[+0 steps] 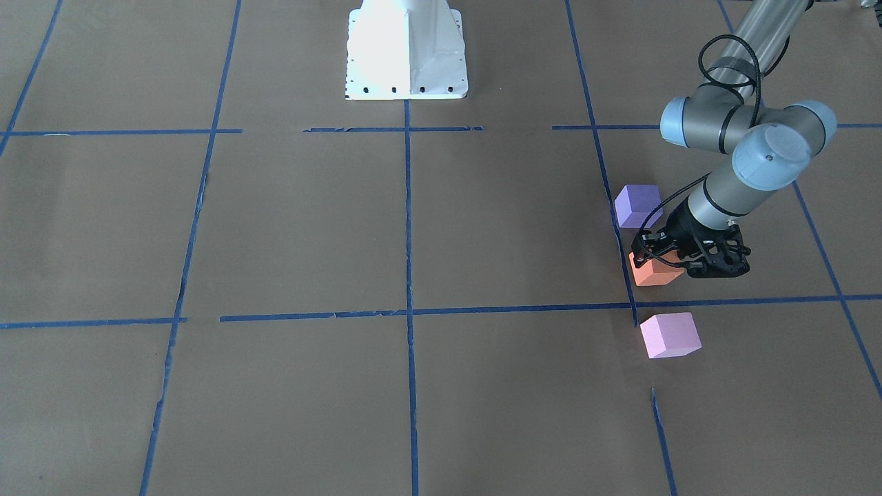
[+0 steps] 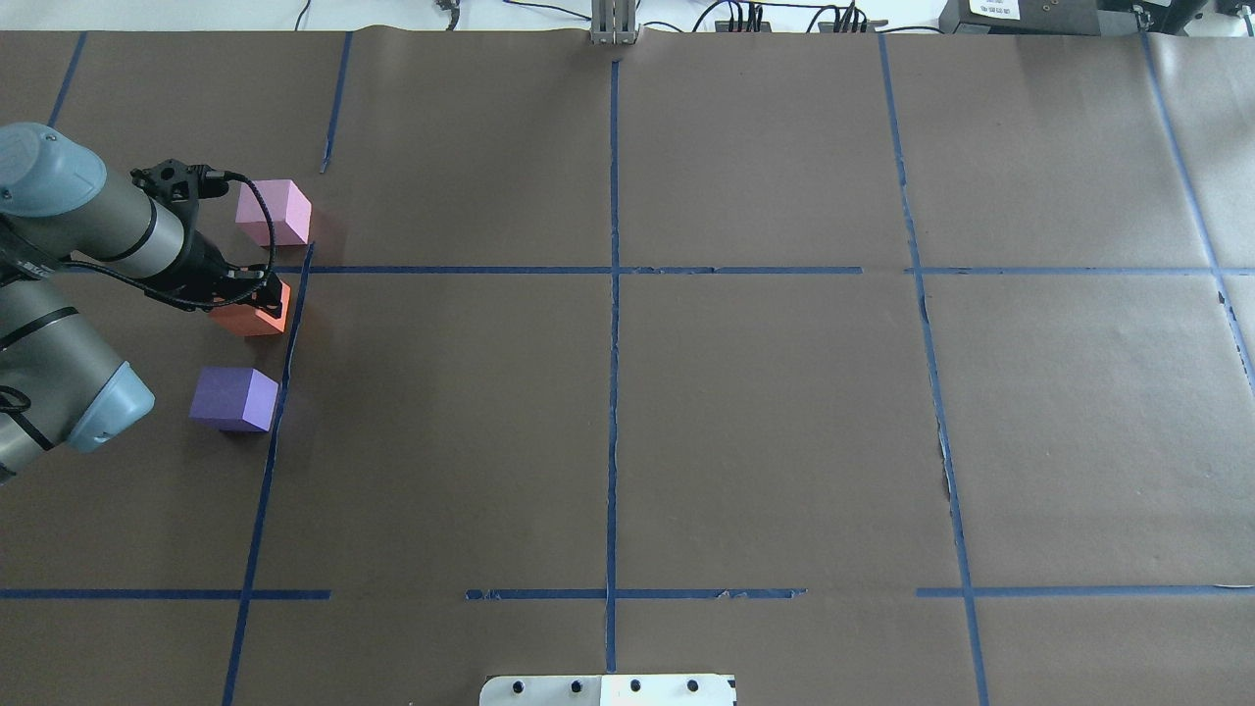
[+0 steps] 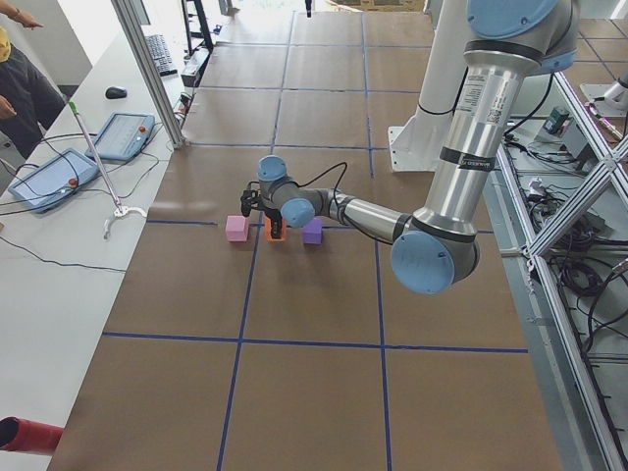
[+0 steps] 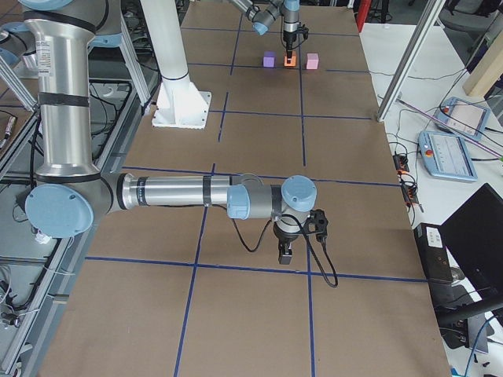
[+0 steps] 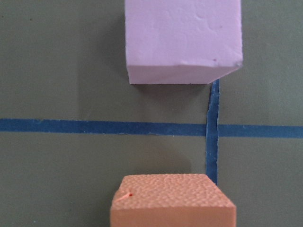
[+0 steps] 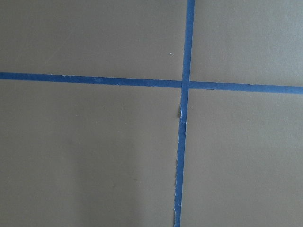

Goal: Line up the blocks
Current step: 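Lower the orange cube between the pink and purple cubes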

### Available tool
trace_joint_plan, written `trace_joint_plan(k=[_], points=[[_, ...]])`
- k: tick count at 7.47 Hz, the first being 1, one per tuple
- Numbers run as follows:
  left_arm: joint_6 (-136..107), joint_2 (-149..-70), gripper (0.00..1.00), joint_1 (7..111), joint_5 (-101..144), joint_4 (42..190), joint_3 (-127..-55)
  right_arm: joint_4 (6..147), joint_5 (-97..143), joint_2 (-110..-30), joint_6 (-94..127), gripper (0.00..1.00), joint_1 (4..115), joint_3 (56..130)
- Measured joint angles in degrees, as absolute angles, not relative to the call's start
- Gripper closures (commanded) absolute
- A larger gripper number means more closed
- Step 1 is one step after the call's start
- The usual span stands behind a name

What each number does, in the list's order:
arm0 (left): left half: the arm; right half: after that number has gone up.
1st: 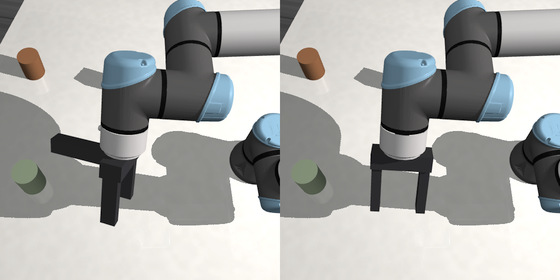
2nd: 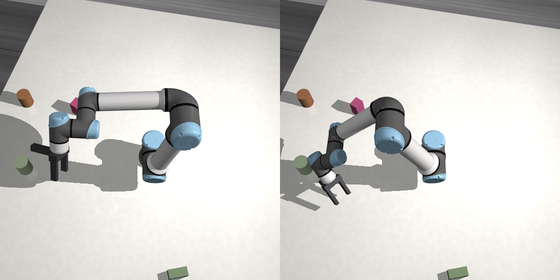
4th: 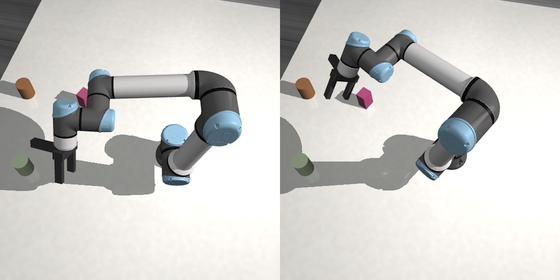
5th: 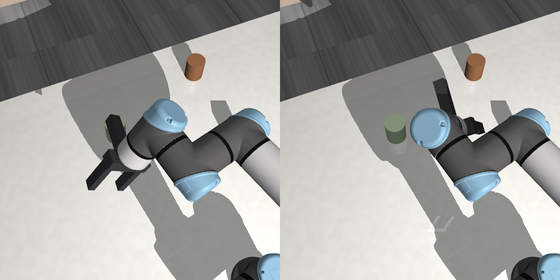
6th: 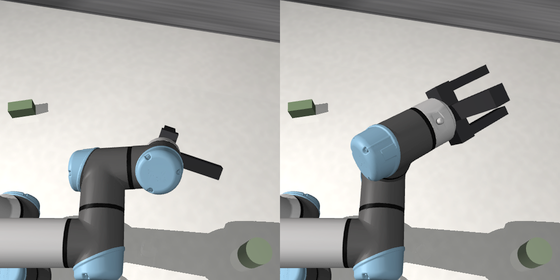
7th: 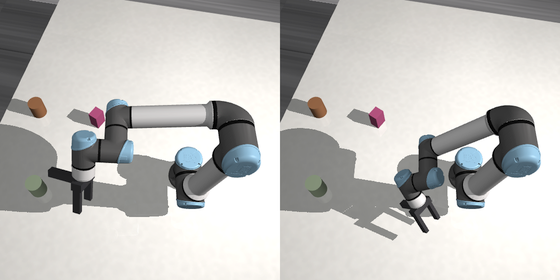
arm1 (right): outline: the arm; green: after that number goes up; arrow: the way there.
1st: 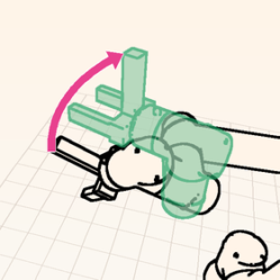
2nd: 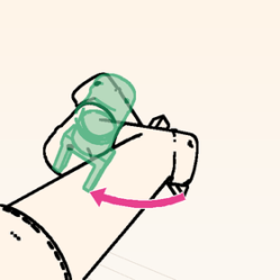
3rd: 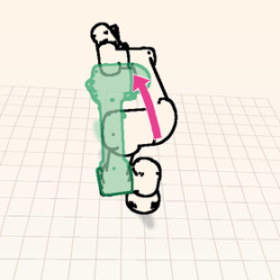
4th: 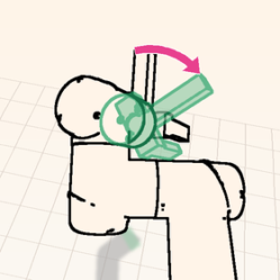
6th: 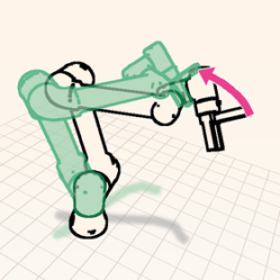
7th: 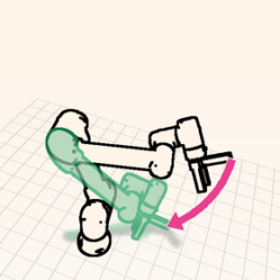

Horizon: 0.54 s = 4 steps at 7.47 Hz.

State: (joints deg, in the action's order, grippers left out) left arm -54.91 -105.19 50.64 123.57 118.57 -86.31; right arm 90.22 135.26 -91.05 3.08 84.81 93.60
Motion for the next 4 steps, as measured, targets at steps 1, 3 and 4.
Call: trace_joint_plan(k=[1,3,4], points=[[-54.9,-105.2,0.75,50.6,123.6,118.6,-86.1,90.2,135.3,-91.1,3.1,0.0,84.8,93.6],[-54.8,-105.1,0.74,50.6,123.6,118.7,-85.8,90.2,135.3,-91.1,3.1,0.0,84.8,93.6],[-54.8,-105.1,0.74,50.6,123.6,118.7,-85.8,90.2,135.3,-91.1,3.1,0.0,84.8,93.6]])
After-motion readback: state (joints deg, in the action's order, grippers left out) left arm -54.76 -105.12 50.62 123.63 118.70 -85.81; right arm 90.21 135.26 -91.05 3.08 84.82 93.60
